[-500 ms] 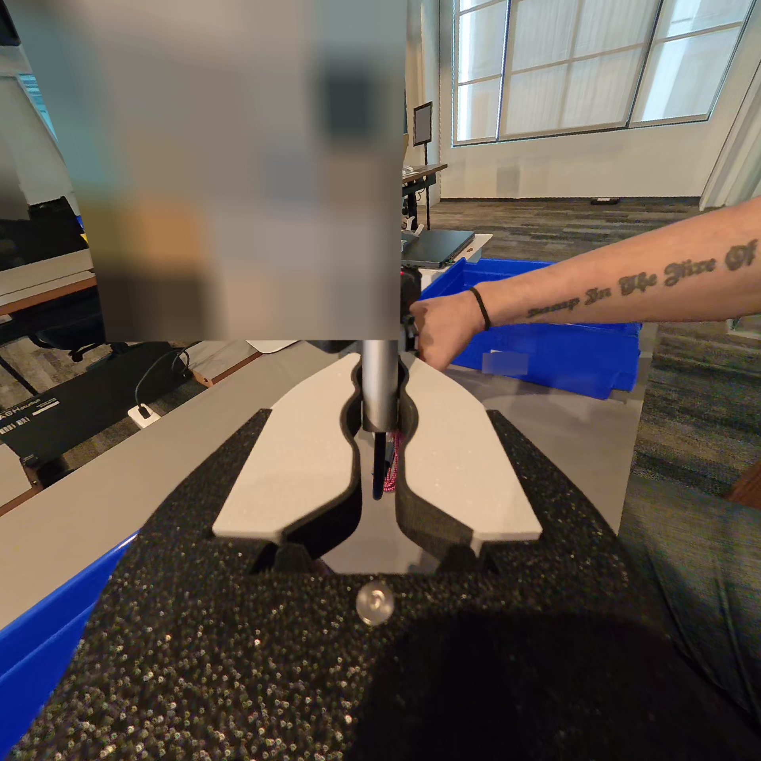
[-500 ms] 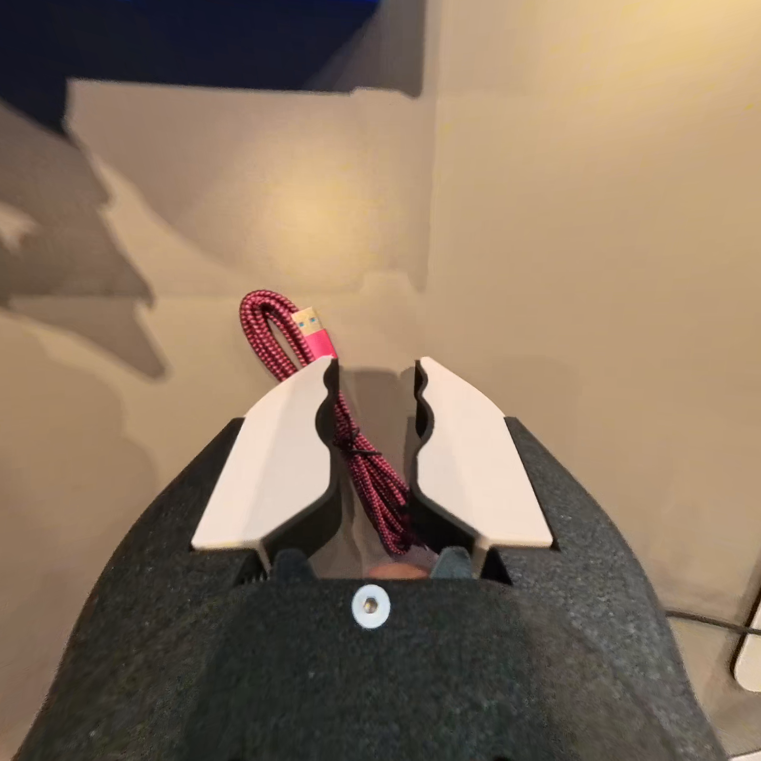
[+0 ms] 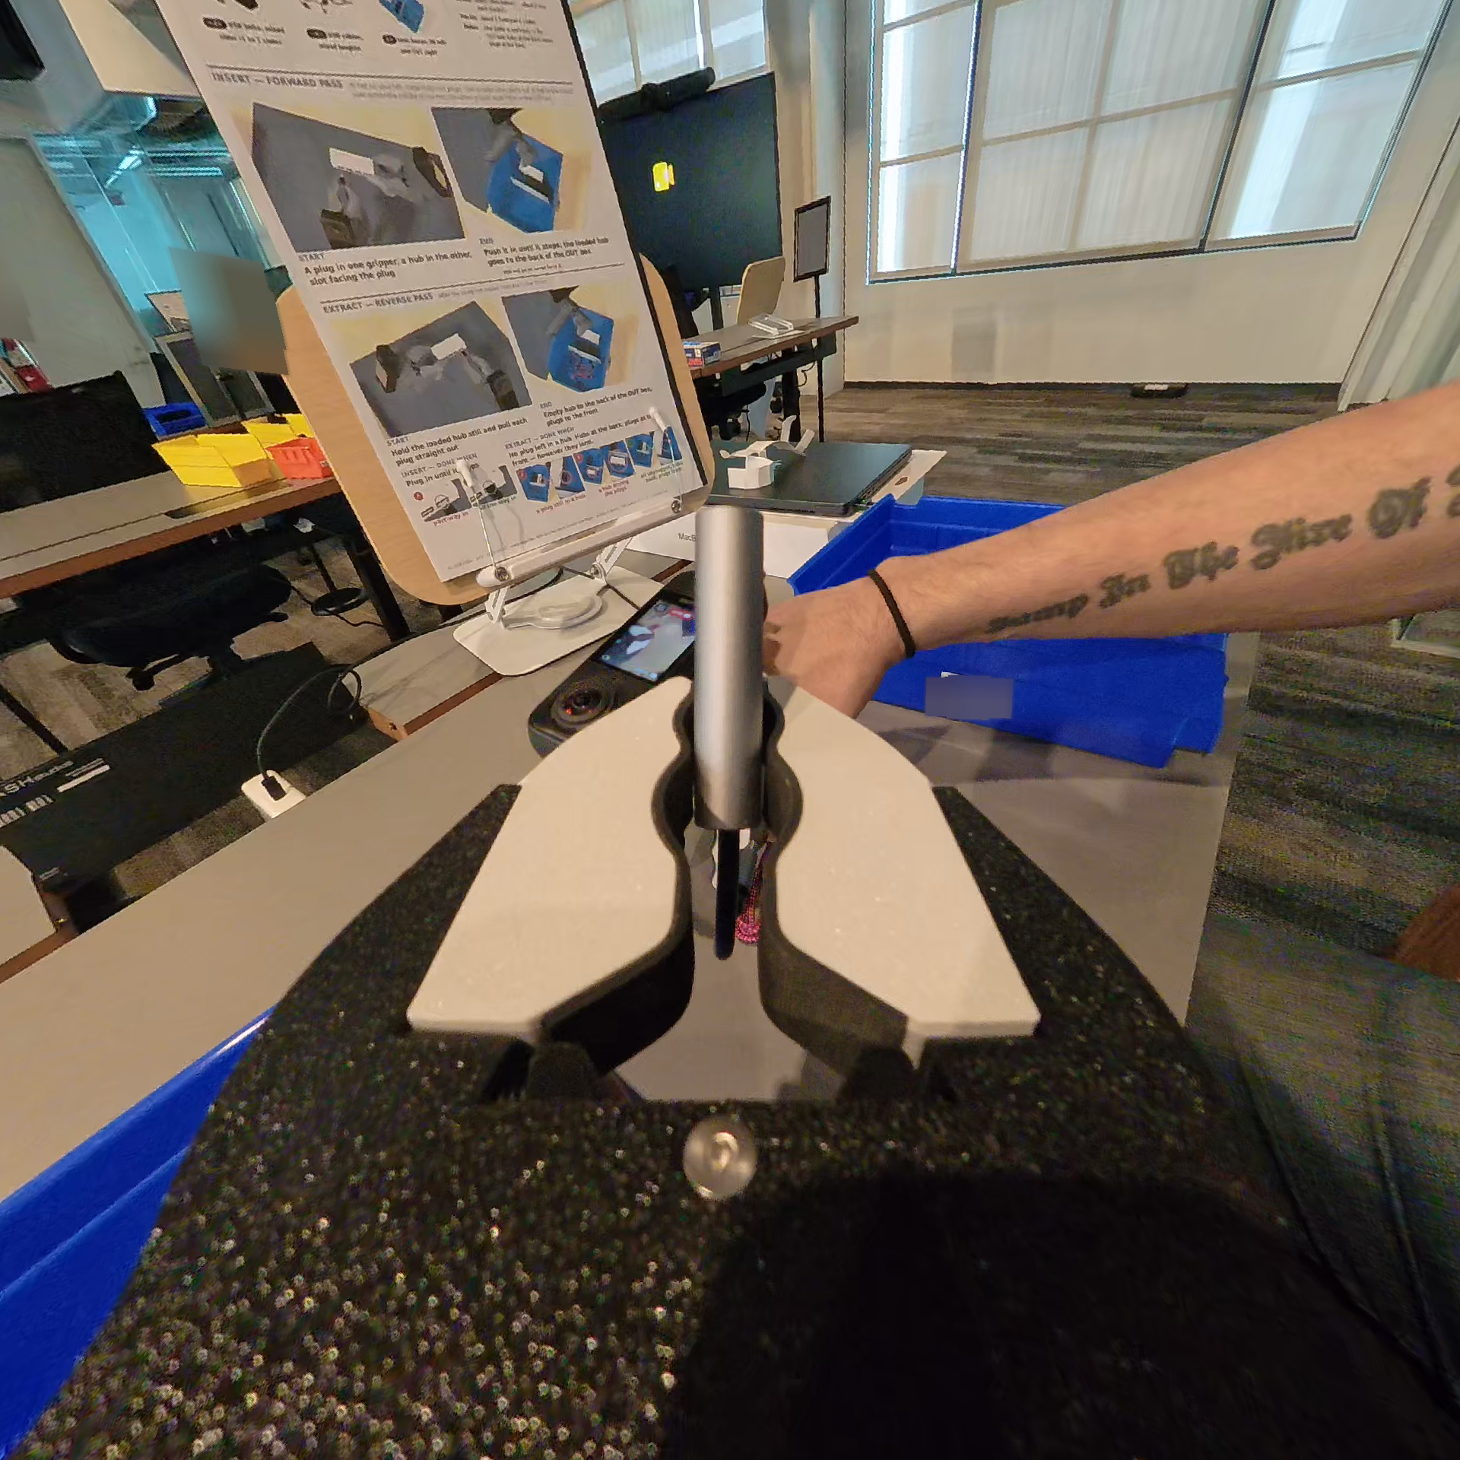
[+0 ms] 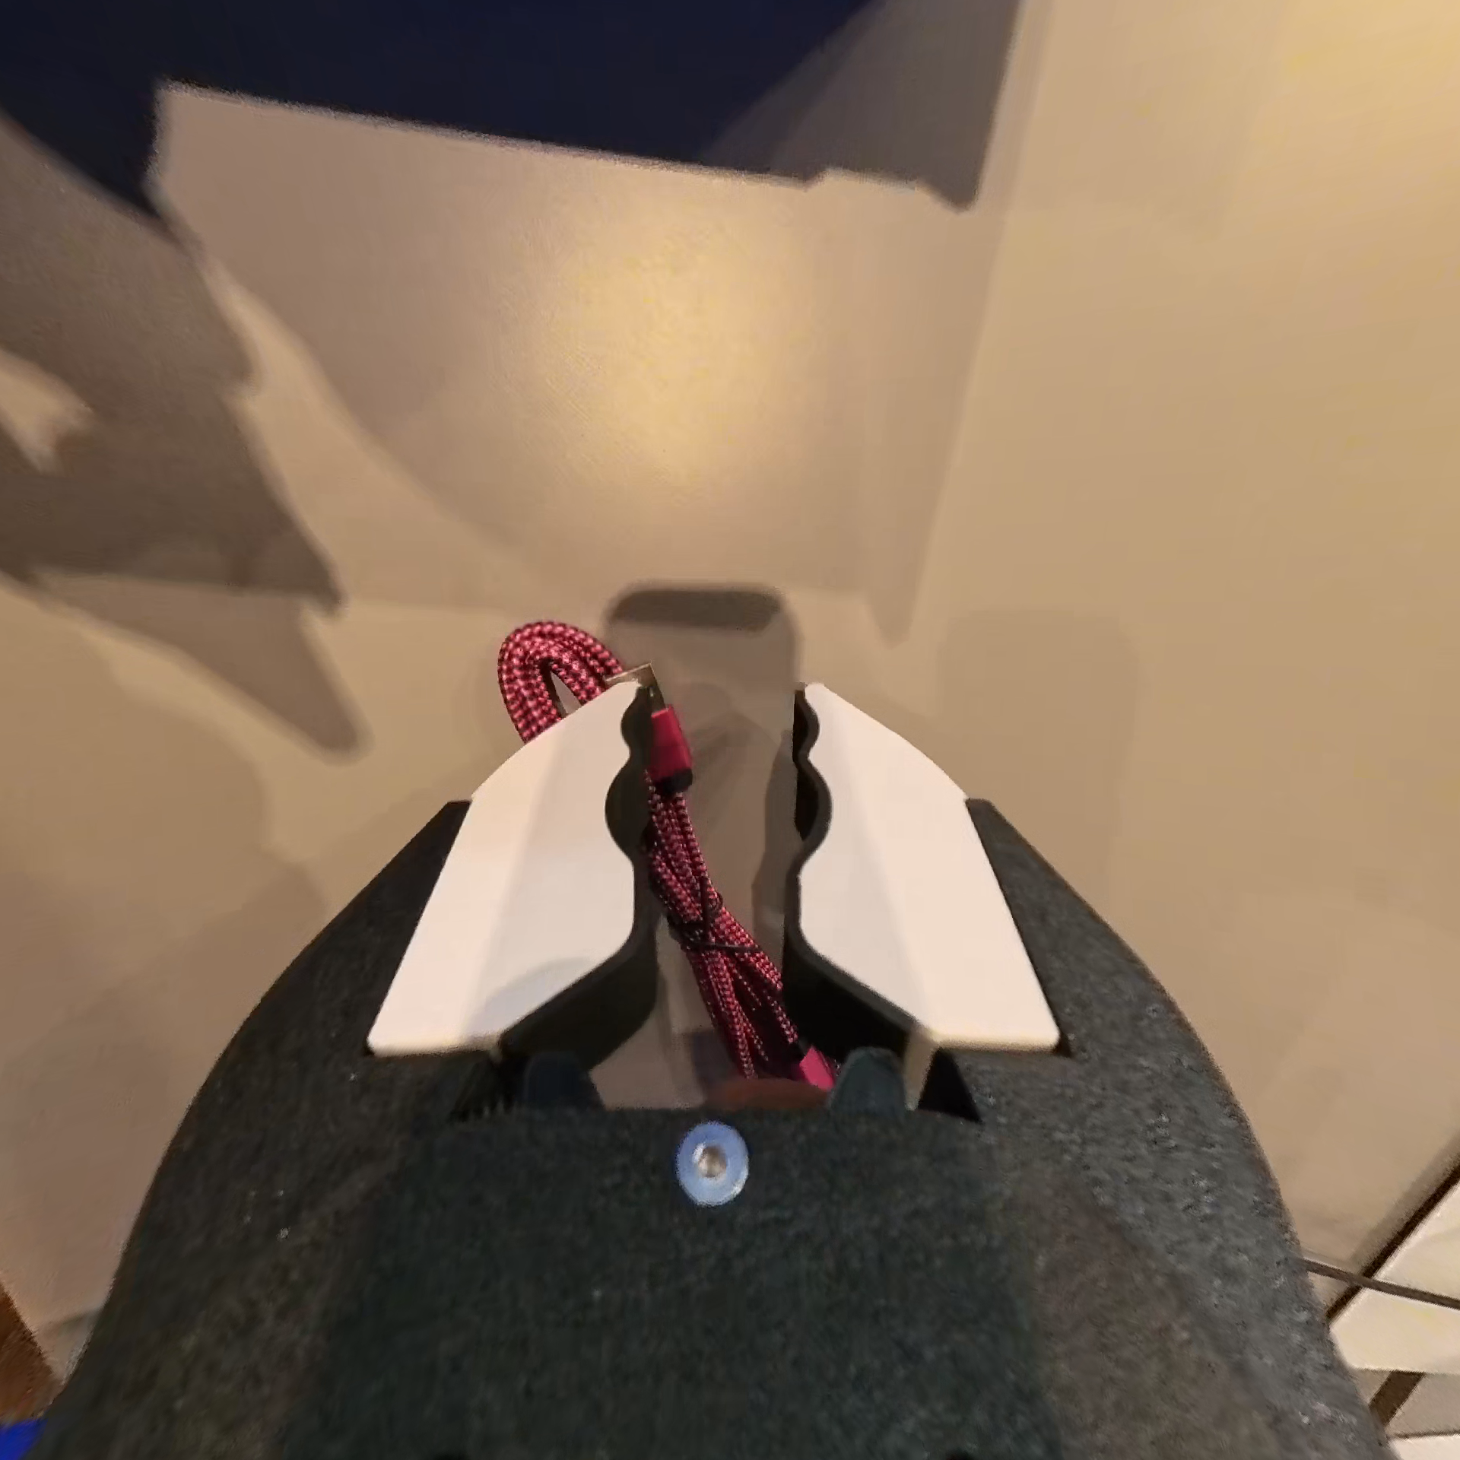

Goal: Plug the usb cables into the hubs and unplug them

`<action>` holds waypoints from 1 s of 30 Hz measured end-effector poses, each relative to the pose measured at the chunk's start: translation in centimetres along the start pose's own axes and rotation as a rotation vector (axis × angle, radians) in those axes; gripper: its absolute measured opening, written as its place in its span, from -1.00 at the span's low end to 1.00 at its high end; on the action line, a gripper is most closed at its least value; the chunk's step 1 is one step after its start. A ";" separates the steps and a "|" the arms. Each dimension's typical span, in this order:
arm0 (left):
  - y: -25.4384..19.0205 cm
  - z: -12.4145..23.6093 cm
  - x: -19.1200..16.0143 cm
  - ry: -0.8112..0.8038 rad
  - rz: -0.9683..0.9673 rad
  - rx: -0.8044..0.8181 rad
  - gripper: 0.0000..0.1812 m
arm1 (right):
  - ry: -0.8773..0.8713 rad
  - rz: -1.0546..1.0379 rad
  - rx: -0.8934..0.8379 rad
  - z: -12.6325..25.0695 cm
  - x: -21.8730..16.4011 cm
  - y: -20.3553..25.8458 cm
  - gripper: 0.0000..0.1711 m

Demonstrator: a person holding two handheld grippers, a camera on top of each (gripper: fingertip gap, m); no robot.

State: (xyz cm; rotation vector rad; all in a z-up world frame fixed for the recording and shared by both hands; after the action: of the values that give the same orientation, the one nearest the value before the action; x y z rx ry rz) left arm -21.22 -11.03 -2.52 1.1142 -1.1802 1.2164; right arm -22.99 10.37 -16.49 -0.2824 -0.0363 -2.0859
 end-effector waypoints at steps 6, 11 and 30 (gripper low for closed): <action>0.0 0.2 0.2 -0.006 -0.001 0.005 -0.87 | 0.028 0.029 0.048 0.4 0.3 0.3 -0.55; 0.0 0.3 0.3 -0.009 0.002 0.006 -0.87 | 0.054 0.062 0.116 0.5 0.4 0.9 -0.55; -0.4 0.2 0.4 -0.009 0.006 -0.012 -0.87 | 0.153 0.274 -0.014 2.0 -4.5 2.7 -0.56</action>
State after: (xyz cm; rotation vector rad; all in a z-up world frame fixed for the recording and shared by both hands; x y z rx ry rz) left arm -20.86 -11.25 -2.08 1.1093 -1.1972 1.2080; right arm -18.12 13.07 -15.74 -0.1275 0.1035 -1.8299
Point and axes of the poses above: each gripper's, where its closed fingertips meet, z back along the fingers, x out of its top, y = z × x across the jaws, the point moved 9 cm from there along z, back along the fingers, and after that the axes turned 7 degrees about z, right-handed, at the moved point
